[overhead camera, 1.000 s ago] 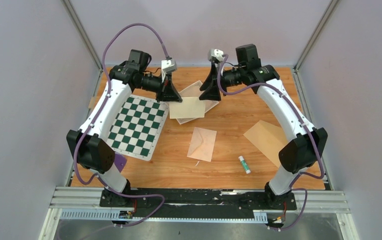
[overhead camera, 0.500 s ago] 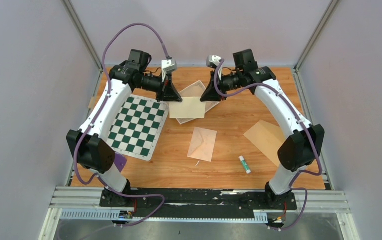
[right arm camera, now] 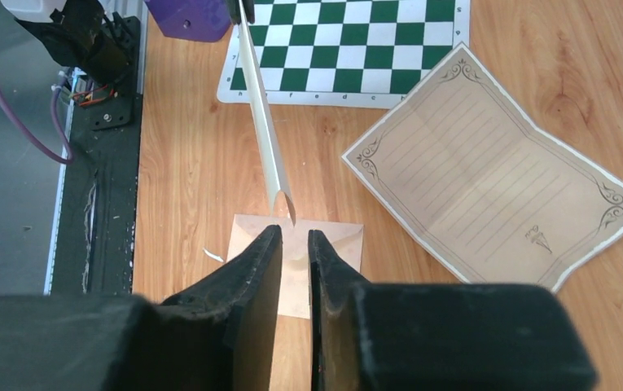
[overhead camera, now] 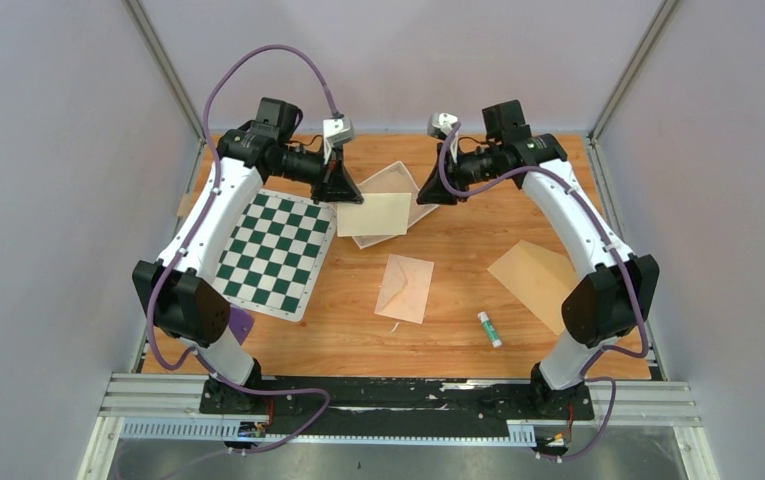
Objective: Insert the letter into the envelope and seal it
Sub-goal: Fold the letter.
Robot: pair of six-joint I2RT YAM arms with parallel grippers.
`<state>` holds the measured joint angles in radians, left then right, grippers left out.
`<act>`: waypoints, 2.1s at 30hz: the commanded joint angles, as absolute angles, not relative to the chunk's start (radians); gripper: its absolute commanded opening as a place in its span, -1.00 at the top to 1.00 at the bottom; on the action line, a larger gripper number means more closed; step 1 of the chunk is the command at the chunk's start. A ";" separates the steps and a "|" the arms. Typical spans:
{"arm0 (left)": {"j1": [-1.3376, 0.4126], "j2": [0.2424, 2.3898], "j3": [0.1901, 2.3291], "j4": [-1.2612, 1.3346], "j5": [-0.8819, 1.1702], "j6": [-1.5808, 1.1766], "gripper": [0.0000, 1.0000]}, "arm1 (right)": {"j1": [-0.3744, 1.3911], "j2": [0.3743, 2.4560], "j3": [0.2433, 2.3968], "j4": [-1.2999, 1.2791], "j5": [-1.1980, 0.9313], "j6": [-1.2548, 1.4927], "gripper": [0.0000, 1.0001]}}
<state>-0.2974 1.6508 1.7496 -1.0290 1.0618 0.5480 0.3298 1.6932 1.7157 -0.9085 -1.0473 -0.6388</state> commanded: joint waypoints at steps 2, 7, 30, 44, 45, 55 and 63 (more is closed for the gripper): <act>-0.295 1.650 1.783 -1.040 1.055 0.571 1.00 | 0.324 1.632 1.768 -0.946 -1.062 -0.724 0.31; -0.295 1.654 1.781 -1.044 1.049 0.564 1.00 | 0.340 1.673 1.827 -0.934 -1.081 -0.693 -0.28; -0.313 1.635 1.810 -1.004 1.051 0.501 1.00 | 0.499 1.858 2.017 -0.912 -1.069 -0.721 0.41; -0.250 1.611 1.859 -0.666 0.898 0.185 -0.49 | 0.442 1.850 2.050 -0.685 -1.036 -0.375 1.00; -0.228 1.592 1.794 -0.559 0.883 -0.020 -0.84 | 0.419 1.821 2.010 -0.578 -1.049 -0.260 1.00; -0.110 1.571 1.641 0.241 0.915 -0.745 -1.00 | 0.320 1.657 1.677 0.373 -1.010 0.603 1.00; -0.131 1.585 1.599 0.367 1.087 -0.854 -0.96 | 0.322 1.657 1.666 0.431 -0.995 0.654 1.00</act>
<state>-0.1215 1.5860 1.6230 0.2348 0.9943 -0.7418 0.3195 1.6821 1.6550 0.3187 -0.9852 0.5526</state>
